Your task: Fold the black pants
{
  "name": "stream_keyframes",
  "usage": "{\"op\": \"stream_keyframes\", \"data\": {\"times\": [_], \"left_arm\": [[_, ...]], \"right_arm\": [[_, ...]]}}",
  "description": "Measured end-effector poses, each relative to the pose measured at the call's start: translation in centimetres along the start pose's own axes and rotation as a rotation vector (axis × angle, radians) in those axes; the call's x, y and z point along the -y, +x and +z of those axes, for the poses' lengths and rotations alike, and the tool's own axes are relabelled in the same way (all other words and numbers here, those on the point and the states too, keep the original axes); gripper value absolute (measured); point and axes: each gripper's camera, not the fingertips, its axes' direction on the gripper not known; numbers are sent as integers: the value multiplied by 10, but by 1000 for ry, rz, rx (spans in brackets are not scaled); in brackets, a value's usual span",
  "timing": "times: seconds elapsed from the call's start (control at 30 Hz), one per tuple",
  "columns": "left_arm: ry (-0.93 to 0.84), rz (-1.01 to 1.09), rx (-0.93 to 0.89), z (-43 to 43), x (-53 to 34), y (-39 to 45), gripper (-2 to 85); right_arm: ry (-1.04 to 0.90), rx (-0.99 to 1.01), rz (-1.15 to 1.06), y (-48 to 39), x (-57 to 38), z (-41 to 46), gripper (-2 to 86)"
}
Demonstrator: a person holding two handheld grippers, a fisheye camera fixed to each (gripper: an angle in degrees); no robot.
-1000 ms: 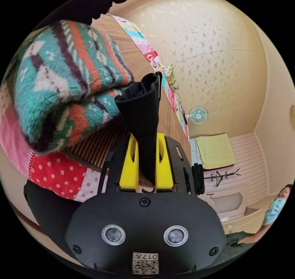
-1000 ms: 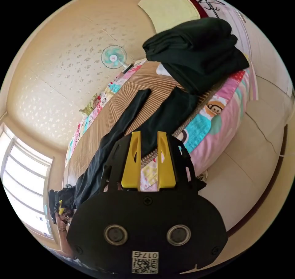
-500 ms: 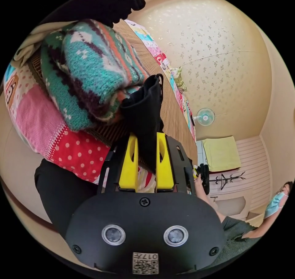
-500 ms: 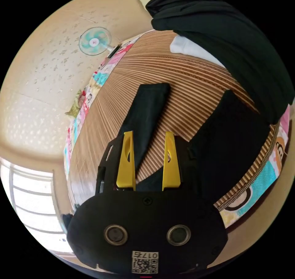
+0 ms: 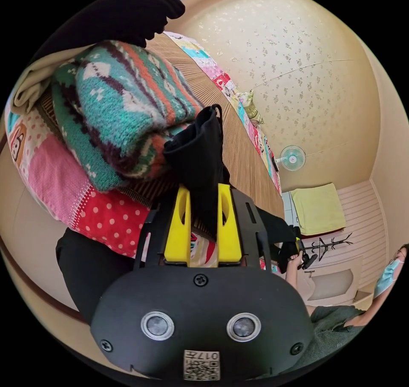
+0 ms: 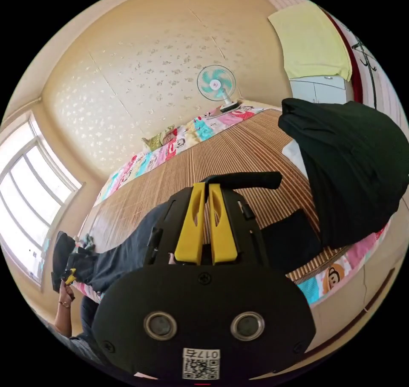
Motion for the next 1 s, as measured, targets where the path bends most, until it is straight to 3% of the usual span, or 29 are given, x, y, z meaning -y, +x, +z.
{"op": "stream_keyframes", "data": {"times": [0.1, 0.2, 0.27, 0.33, 0.43, 0.53, 0.6, 0.63, 0.73, 0.83, 0.9, 1.0], "left_arm": [[1, 4, -16, 3, -2, -2, 126], [5, -13, -12, 7, -2, -4, 126], [5, -26, 5, 10, 0, -5, 116], [-3, -40, 28, 12, 2, -6, 108], [-23, -48, 24, 15, 5, -7, 100], [-38, -37, 28, 17, 4, -9, 94], [-44, -33, 31, 20, 1, -11, 90], [-44, -34, 31, 20, 0, -12, 89], [-37, -41, 23, 23, -6, -16, 89], [-31, -56, 8, 29, -12, -21, 89], [-32, -59, 5, 33, -16, -24, 91], [-45, -45, 1, 39, -21, -24, 99]], "right_arm": [[-30, -94, 33, 39, -42, -25, 20], [-134, -55, 318, 124, -84, -19, 23], [-106, 120, 500, 178, -108, -16, 24], [-43, 248, 540, 199, -111, -22, 25], [-21, 289, 548, 217, -96, -26, 24], [-93, 350, 721, 243, -82, -16, 22], [-15, 448, 709, 240, -74, -28, 18], [28, 477, 582, 225, -60, -43, 17], [93, 277, 171, 170, -45, -92, 16], [-5, 46, 276, 195, -67, -79, 16], [-127, 72, 485, 247, -94, -44, 15], [-63, 219, 600, 288, -129, -34, 14]]}}
